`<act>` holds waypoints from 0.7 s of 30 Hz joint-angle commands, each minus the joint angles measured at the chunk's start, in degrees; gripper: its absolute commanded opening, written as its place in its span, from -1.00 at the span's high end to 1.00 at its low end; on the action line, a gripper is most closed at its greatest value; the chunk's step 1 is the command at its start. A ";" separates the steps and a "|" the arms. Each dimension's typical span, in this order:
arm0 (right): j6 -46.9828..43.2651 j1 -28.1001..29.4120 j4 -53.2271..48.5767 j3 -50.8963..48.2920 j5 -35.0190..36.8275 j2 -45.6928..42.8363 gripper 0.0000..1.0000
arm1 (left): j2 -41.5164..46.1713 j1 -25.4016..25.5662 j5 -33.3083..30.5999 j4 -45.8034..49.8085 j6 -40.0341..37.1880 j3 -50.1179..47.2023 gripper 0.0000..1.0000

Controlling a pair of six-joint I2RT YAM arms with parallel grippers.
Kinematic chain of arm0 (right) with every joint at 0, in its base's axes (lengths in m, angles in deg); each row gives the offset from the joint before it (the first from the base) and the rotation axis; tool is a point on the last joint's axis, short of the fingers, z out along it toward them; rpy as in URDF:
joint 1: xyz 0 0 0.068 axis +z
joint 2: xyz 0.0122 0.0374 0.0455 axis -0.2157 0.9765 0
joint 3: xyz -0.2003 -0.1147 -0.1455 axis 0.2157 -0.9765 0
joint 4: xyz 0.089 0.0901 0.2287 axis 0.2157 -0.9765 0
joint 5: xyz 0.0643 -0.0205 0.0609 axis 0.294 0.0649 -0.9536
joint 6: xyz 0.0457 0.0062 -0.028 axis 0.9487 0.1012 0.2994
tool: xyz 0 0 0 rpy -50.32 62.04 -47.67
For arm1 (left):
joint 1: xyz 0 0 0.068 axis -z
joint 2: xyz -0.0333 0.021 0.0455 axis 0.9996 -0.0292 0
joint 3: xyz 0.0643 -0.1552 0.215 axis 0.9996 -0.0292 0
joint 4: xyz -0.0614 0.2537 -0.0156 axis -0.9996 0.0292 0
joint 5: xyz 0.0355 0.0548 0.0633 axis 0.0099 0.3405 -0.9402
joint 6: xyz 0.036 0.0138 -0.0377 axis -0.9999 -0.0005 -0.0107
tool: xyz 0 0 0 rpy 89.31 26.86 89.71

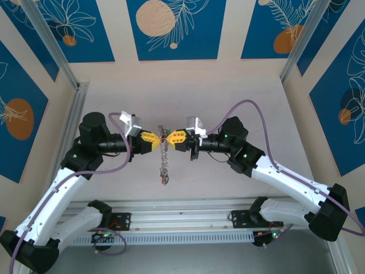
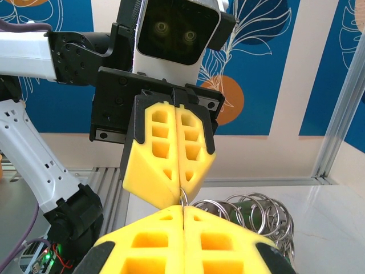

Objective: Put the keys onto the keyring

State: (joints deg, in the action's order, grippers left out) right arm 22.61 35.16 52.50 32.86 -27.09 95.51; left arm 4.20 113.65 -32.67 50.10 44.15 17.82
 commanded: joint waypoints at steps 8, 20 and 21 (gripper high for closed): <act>-0.24 -0.16 0.49 1.35 0.79 -1.72 1.00 | 1.24 0.54 2.30 -2.10 -0.74 2.27 1.00; 0.11 -0.26 1.23 1.20 0.86 -1.36 1.00 | 1.37 0.60 2.74 -2.32 -0.54 2.28 1.00; 0.13 -0.29 1.23 1.28 0.81 -1.26 1.00 | 1.37 0.56 2.82 -2.32 -0.51 2.27 1.00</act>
State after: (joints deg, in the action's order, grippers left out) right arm 22.61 35.14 52.57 32.86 -27.02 94.42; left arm 4.20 113.65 -32.65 50.10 44.15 17.82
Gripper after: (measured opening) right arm 0.047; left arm 0.053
